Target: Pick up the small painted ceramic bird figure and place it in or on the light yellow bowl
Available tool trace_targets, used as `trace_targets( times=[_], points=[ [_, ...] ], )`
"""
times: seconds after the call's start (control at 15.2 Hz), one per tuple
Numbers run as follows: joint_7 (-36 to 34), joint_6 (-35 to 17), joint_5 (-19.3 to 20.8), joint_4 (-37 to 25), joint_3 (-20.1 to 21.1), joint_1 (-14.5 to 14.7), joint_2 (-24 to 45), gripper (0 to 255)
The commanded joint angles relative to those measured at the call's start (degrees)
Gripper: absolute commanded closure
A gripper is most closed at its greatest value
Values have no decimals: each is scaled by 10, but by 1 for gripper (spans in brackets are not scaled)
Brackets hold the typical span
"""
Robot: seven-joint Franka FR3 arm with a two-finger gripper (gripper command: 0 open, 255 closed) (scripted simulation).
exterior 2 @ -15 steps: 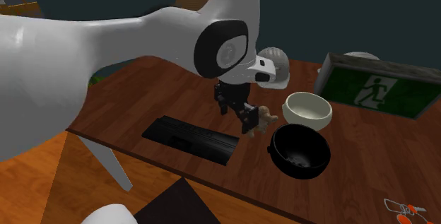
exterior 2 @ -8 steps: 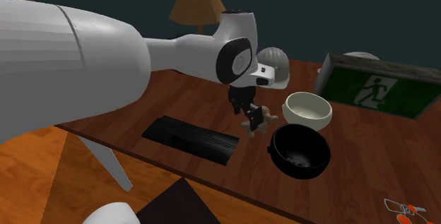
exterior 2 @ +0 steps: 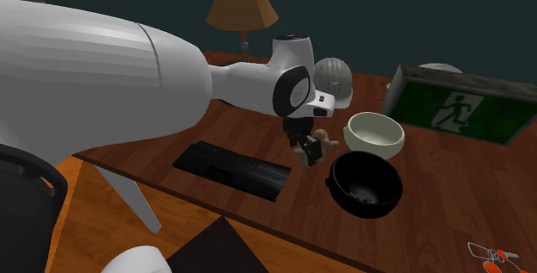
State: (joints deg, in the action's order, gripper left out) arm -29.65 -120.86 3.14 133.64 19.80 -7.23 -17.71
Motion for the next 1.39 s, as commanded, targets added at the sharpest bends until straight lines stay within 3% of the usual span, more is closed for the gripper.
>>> trace_targets(
  times=[0.0, 0.46, 0.53, 1.12, 1.32],
  points=[
    [-1, -13, 2, 8, 0, -1, 6, 0],
    [-1, -13, 2, 8, 0, -1, 6, 0],
    [-1, -13, 2, 8, 0, -1, 6, 255],
    [-1, -13, 2, 8, 0, -1, 6, 255],
    [4, 10, -1, -9, -2, -1, -2, 255]
  ],
)
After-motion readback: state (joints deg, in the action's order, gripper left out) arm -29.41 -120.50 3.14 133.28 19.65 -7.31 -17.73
